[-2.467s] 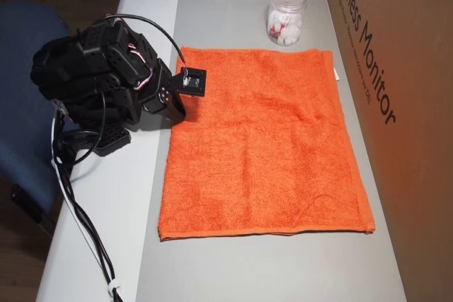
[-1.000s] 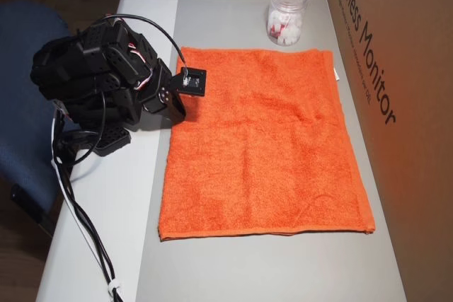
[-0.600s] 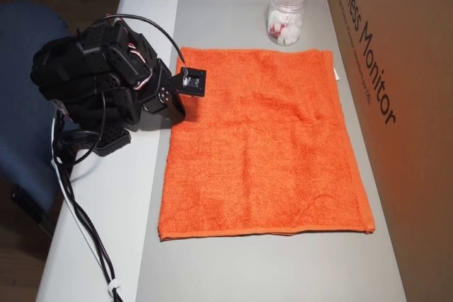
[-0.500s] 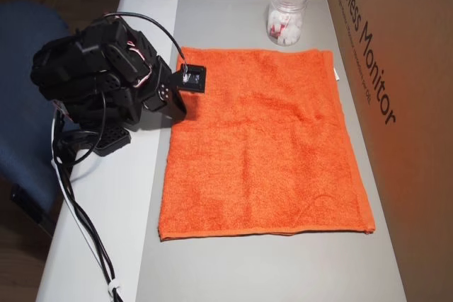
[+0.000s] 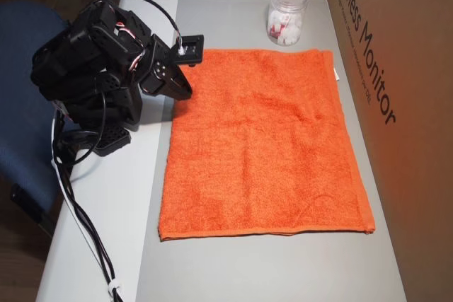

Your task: Fold the blanket.

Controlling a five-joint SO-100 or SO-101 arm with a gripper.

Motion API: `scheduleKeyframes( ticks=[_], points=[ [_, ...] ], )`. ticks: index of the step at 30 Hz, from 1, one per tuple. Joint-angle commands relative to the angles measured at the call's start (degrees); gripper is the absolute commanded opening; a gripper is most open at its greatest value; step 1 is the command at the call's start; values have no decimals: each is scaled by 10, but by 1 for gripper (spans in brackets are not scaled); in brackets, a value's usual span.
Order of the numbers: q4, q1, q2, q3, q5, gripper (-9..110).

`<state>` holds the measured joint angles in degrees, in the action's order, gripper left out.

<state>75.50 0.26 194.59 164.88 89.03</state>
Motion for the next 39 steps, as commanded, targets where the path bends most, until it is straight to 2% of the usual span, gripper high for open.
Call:
scheduleKeyframes(
  ticks=[1, 10, 17, 28, 39],
  points=[
    [2, 4, -4, -47, -6, 0],
    [3, -3, -13, -111, -7, 0],
    [4, -3, -143, -197, -7, 0],
    [178, -49, -303, -406, -7, 0],
    [227, -69, -383, -566, -19, 0]
  ],
)
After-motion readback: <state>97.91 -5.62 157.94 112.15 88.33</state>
